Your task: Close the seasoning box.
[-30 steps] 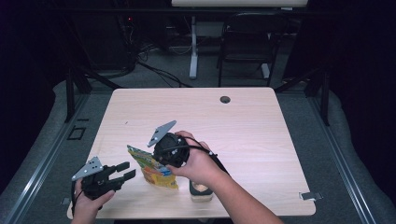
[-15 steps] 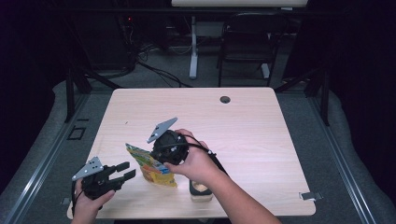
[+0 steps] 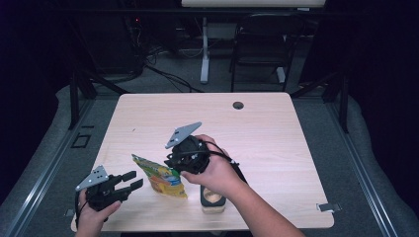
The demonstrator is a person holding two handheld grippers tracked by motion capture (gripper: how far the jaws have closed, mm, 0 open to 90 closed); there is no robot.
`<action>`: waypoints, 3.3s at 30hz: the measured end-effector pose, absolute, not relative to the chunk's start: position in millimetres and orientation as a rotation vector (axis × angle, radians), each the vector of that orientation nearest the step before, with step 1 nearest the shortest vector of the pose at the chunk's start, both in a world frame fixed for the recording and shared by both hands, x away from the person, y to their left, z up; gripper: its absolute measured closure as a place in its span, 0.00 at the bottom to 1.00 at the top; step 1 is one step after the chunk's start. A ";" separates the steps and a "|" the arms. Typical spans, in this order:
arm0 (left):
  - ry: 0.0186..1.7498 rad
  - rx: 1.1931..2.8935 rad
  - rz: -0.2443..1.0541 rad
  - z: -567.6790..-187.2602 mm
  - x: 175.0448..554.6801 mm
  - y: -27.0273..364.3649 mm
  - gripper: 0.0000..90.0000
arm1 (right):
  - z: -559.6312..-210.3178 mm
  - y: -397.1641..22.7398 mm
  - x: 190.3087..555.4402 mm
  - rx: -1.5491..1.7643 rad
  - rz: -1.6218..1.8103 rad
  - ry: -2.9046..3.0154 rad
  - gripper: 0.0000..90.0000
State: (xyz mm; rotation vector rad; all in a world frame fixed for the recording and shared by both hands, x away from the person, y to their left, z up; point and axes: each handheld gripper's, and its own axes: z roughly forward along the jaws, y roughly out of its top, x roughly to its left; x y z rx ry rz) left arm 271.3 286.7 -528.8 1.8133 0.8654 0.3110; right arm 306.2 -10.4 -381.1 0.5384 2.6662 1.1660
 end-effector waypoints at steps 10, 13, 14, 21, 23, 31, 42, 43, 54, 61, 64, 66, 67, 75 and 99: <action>0.874 1.809 0.314 -529.3 271.7 287.4 0.59 | -379.6 -44.0 313.3 0.638 1.180 2.604 0.87; 0.865 1.818 0.296 -529.3 272.1 288.3 0.59 | -378.8 -52.8 315.3 0.663 1.183 2.582 0.87; 0.875 1.811 0.315 -529.4 271.7 287.4 0.59 | -378.8 -54.9 316.1 0.666 1.179 2.579 0.87; 0.870 1.812 0.301 -529.0 271.9 288.4 0.59 | -383.7 -70.6 325.1 0.733 1.151 2.543 0.87; 0.871 1.809 0.304 -528.8 271.7 288.9 0.60 | -384.9 -74.3 327.3 0.749 1.144 2.530 0.86; 0.882 1.800 0.323 -528.5 271.0 288.9 0.60 | -386.8 -90.0 337.2 0.822 1.128 2.482 0.87; 0.880 1.804 0.309 -528.3 272.5 290.9 0.60 | -398.6 -108.9 351.3 0.934 1.073 2.431 0.92; 0.880 1.804 0.310 -528.3 272.6 291.1 0.60 | -399.8 -109.7 352.6 0.943 1.069 2.428 0.92; 0.884 1.797 0.316 -527.7 272.7 292.7 0.60 | -417.1 -107.9 358.7 0.975 1.044 2.462 0.96; 0.889 1.792 0.317 -527.4 272.6 293.9 0.60 | -425.4 -106.4 356.8 0.989 1.047 2.480 0.97; 0.887 1.791 0.322 -527.0 272.4 294.6 0.60 | -426.9 -106.2 355.5 0.981 1.047 2.484 0.97; 0.888 1.789 0.321 -526.9 272.4 294.9 0.60 | -427.7 -105.7 353.2 0.978 1.051 2.493 0.97; 0.892 1.786 0.319 -526.9 272.3 294.8 0.60 | -428.1 -105.3 352.1 0.973 1.040 2.496 0.97; 0.894 1.786 0.321 -527.4 272.5 294.3 0.60 | -435.8 -106.5 346.5 0.964 1.028 2.517 0.97; 0.896 1.784 0.320 -526.8 272.1 295.0 0.60 | -434.6 -107.0 334.8 0.931 1.061 2.518 0.97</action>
